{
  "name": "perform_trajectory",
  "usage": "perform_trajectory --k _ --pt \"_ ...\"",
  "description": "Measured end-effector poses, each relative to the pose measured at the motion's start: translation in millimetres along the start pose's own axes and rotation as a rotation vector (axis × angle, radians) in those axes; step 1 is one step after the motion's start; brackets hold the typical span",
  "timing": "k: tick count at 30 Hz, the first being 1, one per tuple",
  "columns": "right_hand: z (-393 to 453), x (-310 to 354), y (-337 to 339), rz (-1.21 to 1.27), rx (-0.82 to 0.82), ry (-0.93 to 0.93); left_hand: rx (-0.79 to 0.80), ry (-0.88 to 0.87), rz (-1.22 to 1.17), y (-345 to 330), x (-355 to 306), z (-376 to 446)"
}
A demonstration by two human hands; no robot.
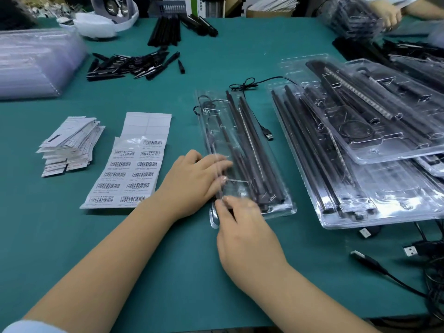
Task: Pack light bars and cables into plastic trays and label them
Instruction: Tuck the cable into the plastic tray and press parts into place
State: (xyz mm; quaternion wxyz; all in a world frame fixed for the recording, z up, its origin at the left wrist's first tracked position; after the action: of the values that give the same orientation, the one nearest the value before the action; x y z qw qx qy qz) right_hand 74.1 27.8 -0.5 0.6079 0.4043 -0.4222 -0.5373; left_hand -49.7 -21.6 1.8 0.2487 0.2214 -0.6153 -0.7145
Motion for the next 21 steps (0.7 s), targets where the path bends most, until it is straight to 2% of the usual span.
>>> perform_trajectory --k 2,5,7,11,21 --pt "-6.6 5.8 -6.6 -0.104 0.135 0.008 -0.027 -0.002 -0.028 1.0 -1.0 -0.8" --pt "-2.6 4.9 0.4 -0.075 0.258 -0.145 -0.028 0.018 -0.064 -0.4 1.1 -2.4" --pt "2.0 6.3 -0.6 0.029 0.249 -0.121 0.014 0.020 -0.111 -3.4 2.8 -4.9" --pt "5.1 6.3 -5.2 0.031 0.281 -0.144 0.088 0.007 -0.122 -9.8 4.1 -11.9" --pt "-22.7 8.2 7.1 0.089 0.353 -0.077 0.054 0.038 -0.149 -10.9 4.4 -14.3"
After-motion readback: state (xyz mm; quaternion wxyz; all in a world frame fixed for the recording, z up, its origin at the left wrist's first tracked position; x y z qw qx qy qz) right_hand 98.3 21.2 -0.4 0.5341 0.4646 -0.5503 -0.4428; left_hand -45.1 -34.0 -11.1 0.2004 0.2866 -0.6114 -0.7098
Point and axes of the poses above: each hand's wrist, its own z-axis towards the middle knuckle, its own y-axis out of the back of the hand, x = y × z, the point moved 5 cm from there along z, towards the middle knuckle, and after that the axes turned 5 degrees about -x, right-handed, at the moved point
